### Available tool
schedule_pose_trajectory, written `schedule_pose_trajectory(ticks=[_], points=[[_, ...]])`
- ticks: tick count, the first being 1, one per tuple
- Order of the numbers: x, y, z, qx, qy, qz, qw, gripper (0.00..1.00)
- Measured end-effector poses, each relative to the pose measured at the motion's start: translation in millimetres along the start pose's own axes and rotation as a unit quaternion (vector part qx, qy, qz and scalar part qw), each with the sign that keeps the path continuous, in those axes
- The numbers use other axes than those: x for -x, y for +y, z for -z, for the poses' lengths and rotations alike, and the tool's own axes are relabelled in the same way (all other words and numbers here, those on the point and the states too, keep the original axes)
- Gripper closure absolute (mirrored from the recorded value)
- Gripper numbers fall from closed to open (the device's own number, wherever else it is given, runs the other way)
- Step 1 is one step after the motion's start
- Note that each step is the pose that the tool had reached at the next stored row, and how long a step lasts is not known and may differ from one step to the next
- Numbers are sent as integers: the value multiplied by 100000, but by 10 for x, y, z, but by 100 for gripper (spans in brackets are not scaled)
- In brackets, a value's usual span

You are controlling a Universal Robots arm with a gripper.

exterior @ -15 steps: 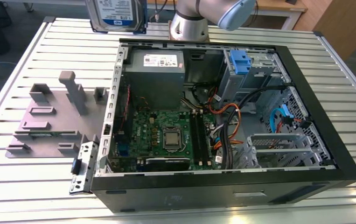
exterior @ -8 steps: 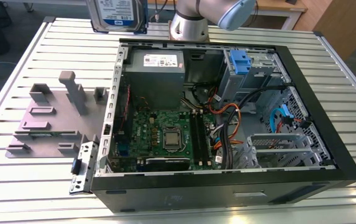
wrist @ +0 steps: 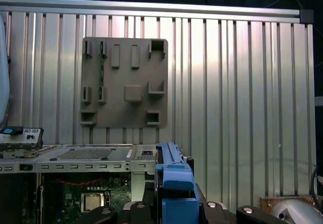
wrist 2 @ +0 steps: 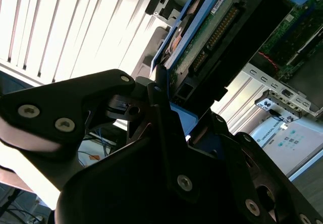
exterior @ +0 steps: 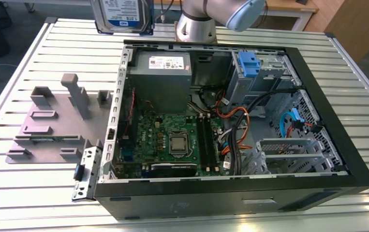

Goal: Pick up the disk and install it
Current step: 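Pick up the disk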

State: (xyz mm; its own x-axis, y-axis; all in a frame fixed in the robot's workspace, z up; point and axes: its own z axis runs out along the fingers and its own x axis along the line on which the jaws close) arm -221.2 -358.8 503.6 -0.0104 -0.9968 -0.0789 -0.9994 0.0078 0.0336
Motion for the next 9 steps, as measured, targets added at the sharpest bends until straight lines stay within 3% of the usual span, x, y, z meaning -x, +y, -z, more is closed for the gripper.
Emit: schedule_pose_trajectory(ticks=[9], points=[[2,-26,1,1,8,-3,100000,63]])
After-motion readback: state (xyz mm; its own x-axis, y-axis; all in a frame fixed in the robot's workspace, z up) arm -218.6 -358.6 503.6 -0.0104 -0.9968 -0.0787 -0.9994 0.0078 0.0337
